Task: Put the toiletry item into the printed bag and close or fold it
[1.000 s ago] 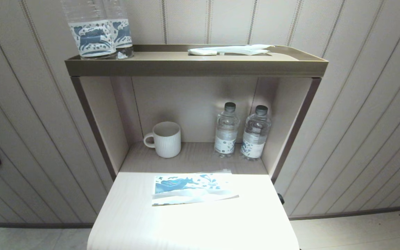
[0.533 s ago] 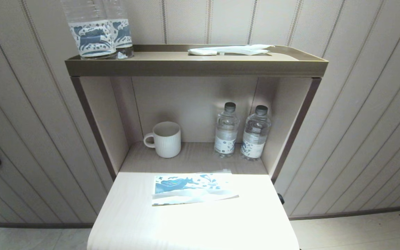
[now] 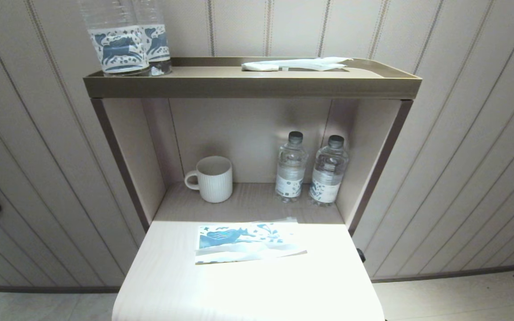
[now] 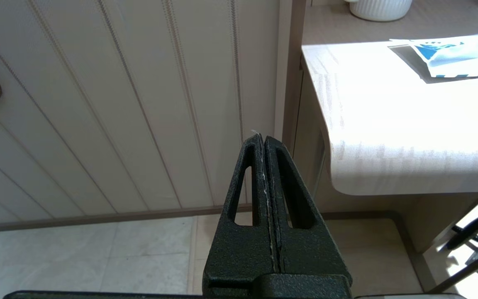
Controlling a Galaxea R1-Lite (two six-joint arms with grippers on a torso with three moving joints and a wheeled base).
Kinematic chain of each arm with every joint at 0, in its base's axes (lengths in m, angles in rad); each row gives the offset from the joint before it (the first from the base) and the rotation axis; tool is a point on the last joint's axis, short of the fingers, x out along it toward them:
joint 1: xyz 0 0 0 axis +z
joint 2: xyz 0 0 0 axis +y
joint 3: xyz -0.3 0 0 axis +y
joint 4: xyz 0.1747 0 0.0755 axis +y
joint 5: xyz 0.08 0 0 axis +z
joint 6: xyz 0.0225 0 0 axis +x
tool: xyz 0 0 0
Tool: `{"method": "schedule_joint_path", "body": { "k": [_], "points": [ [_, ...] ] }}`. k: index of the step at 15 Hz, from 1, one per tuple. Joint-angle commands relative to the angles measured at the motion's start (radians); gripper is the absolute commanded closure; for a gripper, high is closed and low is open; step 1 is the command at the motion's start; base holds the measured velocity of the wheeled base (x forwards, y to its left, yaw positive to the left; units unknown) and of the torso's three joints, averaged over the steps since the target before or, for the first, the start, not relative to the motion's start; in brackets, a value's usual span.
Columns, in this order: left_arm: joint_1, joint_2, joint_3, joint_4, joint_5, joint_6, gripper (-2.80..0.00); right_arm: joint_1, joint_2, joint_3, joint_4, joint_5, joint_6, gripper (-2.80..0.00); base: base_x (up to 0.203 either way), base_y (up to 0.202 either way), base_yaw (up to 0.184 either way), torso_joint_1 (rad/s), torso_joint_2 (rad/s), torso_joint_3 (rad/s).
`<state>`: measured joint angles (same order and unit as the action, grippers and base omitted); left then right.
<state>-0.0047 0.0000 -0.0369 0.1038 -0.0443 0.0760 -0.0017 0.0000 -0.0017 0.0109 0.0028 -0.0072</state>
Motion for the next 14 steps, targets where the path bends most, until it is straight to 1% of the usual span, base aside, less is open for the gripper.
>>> {"method": "schedule_joint_path", "body": {
  "k": [1, 14],
  "points": [
    [0.000, 0.002, 0.000, 0.000, 0.000, 0.001, 0.00, 0.000, 0.000, 0.000, 0.000, 0.000, 0.000, 0.00, 0.000, 0.000, 0.000, 0.000, 0.00, 0.000],
    [0.000, 0.002, 0.000, 0.000, 0.000, 0.001, 0.00, 0.000, 0.000, 0.000, 0.000, 0.000, 0.000, 0.00, 0.000, 0.000, 0.000, 0.000, 0.00, 0.000]
  ]
}}
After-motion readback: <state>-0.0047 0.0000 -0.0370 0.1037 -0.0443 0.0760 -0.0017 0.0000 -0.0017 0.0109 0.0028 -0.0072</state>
